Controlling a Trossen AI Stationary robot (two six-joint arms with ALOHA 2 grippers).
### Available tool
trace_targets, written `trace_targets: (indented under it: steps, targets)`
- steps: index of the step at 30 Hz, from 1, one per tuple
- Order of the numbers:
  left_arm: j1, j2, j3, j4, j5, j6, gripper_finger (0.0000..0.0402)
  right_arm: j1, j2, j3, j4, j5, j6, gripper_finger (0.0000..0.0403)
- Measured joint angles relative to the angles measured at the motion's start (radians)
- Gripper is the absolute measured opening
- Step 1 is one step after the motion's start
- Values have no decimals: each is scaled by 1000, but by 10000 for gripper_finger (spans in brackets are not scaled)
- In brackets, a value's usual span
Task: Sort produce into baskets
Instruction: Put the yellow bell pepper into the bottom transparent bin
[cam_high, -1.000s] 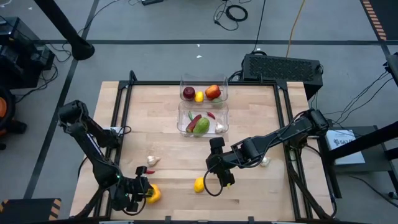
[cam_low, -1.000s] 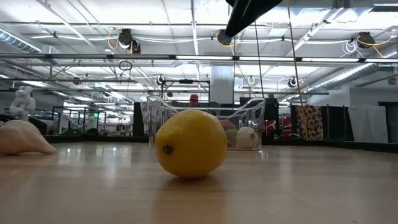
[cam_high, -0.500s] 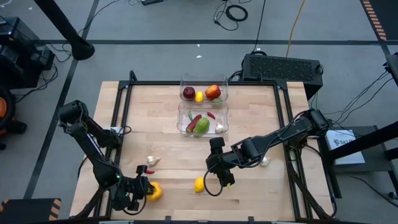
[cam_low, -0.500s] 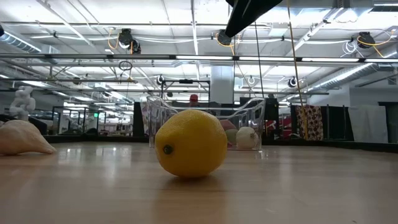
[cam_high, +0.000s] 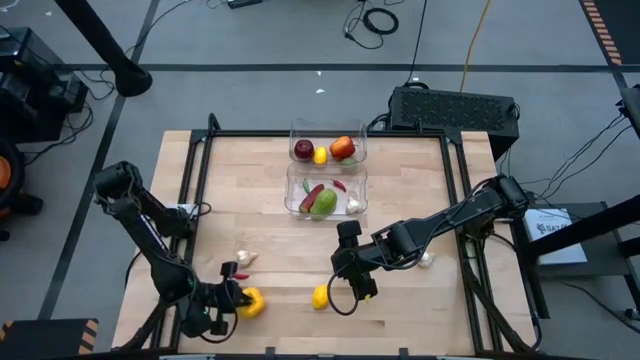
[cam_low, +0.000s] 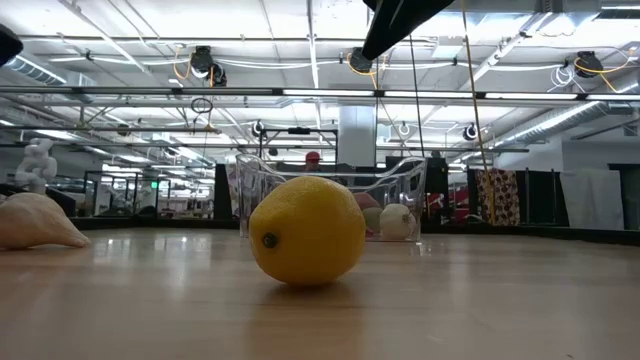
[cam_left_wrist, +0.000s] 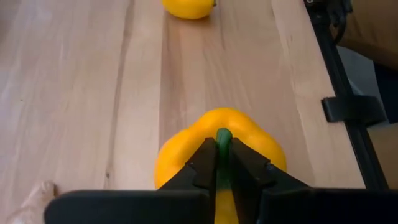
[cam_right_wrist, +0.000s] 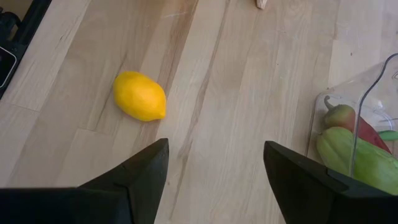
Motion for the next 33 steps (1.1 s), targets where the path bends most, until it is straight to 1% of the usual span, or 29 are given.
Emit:
trace_targets:
  steps: [9, 13, 18, 22, 25, 29, 33]
  targets:
    - [42, 0, 0, 28, -8, 0, 29, 0, 0, 0, 0, 0, 0, 254]
    - [72, -17, 5, 52, -30, 0, 28, 0, 0, 0, 0, 0, 0, 254]
    - [113, -50, 42, 55, -88, 82, 27, 0, 0, 0, 0, 0, 0, 254]
    - [161, -100, 77, 78, -118, 198, 27, 0, 0, 0, 0, 2, 0, 254]
    - [208, -144, 117, 101, -123, 321, 27, 0, 0, 0, 0, 4, 1, 254]
    - [290, -189, 154, 100, -134, 543, 27, 0, 0, 0, -4, 4, 6, 254]
    - [387, -218, 166, 101, -214, 796, 27, 0, 0, 0, -37, 4, 34, 254]
